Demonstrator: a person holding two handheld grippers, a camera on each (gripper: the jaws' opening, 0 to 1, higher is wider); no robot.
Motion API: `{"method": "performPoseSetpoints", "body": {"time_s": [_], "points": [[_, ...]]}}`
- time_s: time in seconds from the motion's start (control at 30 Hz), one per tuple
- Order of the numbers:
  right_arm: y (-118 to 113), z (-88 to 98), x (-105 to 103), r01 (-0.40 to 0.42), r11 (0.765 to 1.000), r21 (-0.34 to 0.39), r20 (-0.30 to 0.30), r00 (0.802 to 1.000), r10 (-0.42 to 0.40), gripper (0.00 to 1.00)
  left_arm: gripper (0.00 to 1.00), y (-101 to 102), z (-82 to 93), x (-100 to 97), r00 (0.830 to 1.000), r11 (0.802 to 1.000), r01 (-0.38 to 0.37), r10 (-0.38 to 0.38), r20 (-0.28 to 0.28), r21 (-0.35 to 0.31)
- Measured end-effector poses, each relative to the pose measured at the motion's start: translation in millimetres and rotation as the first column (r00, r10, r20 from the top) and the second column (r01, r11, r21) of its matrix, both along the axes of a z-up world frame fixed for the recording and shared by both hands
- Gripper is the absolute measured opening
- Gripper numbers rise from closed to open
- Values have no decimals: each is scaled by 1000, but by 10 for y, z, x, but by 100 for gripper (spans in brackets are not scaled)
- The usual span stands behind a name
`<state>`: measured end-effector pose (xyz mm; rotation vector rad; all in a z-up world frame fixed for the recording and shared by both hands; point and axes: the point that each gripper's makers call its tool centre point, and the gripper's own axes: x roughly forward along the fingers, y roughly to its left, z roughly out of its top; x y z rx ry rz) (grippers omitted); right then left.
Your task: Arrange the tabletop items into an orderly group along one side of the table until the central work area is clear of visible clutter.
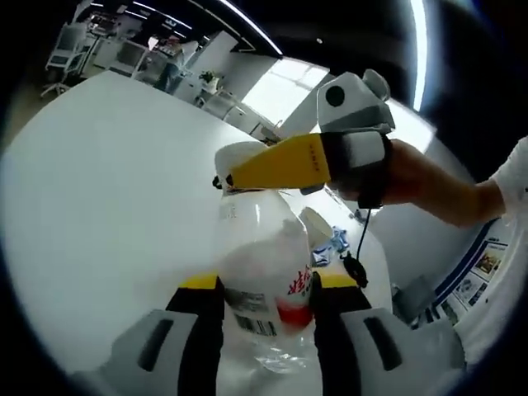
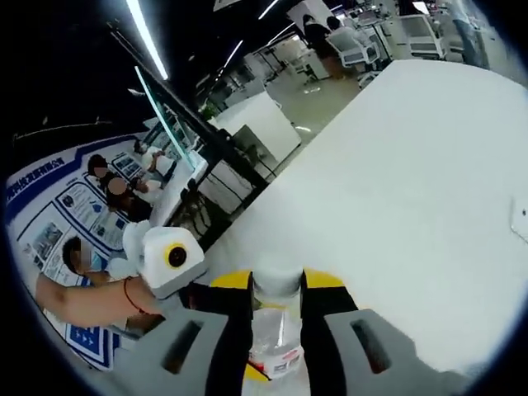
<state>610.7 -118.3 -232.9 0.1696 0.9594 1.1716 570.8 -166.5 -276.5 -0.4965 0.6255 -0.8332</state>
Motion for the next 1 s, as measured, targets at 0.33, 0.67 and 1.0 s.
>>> {"method": "performPoseSetpoints", "body": {"time_s": [0.33,0.67,1.0], "points": [[-165,161,-59,13,1000,5,84,996,-14,19,41,-154,132,-53,998,999,44,-45,38,18],[-407,394,-38,75,996,52,156,984,-82,19,41,-354,336,-27,990,995,92,-96,104,46],[-670,613,-8,120,989,89,237,962,-138,19,40,-602,518,12,973,987,143,-154,170,76]]}}
